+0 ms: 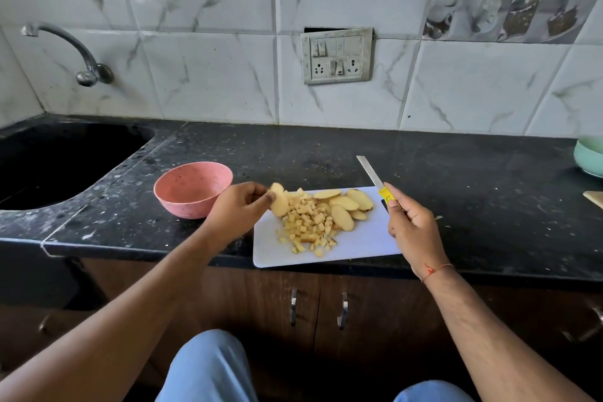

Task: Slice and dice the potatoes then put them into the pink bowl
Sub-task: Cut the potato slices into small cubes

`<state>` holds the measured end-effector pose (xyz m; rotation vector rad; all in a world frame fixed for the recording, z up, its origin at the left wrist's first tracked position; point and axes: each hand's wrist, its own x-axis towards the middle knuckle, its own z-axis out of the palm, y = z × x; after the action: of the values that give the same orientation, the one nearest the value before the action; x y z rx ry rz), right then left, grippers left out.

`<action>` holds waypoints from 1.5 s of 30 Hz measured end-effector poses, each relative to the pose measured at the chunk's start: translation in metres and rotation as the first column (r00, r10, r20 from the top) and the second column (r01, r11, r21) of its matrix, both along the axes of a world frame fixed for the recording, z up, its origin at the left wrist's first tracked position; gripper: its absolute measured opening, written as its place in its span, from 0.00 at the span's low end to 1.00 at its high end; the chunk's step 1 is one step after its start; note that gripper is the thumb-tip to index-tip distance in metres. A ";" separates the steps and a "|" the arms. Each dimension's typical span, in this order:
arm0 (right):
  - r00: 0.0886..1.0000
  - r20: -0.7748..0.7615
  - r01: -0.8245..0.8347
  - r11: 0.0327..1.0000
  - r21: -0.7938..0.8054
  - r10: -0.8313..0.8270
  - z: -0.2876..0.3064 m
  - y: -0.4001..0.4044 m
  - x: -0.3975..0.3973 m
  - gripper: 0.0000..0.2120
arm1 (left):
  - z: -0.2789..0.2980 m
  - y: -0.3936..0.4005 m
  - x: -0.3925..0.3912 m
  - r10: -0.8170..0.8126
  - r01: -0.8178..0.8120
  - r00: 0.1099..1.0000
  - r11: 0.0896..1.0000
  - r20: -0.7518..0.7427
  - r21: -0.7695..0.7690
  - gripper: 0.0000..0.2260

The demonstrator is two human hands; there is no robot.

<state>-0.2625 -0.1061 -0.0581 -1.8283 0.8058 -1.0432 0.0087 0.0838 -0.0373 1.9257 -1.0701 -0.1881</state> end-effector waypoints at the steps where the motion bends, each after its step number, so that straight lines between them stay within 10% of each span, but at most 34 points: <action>1: 0.999 -0.042 -0.002 0.998 -0.069 -0.001 0.000 0.006 0.000 0.20 | -0.007 0.010 0.002 -0.007 0.007 1.000 1.000 -0.012 -0.021 0.07; 9: 0.814 -0.581 -0.349 0.792 -0.501 -0.009 -0.011 0.097 0.004 0.24 | -0.035 0.041 0.001 -0.186 0.125 0.941 0.967 -0.283 -0.220 0.09; 18: 0.662 -0.710 -0.428 0.657 -0.620 -0.239 -0.006 0.117 0.011 0.24 | -0.033 0.039 0.003 -0.221 0.194 0.942 0.972 -0.253 -0.130 0.07; 30: 0.628 -0.743 -0.371 0.750 -0.548 -0.232 -0.001 0.109 0.013 0.25 | -0.043 0.035 0.000 -0.076 0.076 0.996 0.997 -0.053 -0.016 0.04; 45: 0.761 -0.649 -0.294 0.893 -0.341 0.003 0.010 0.117 0.026 0.23 | -0.037 0.039 0.015 -0.191 0.173 0.977 0.971 0.096 0.167 0.28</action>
<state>-0.2368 0.0107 -0.0478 -2.6547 0.8263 -0.4864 0.0237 0.1233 -0.0739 1.9967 -1.3435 -0.2773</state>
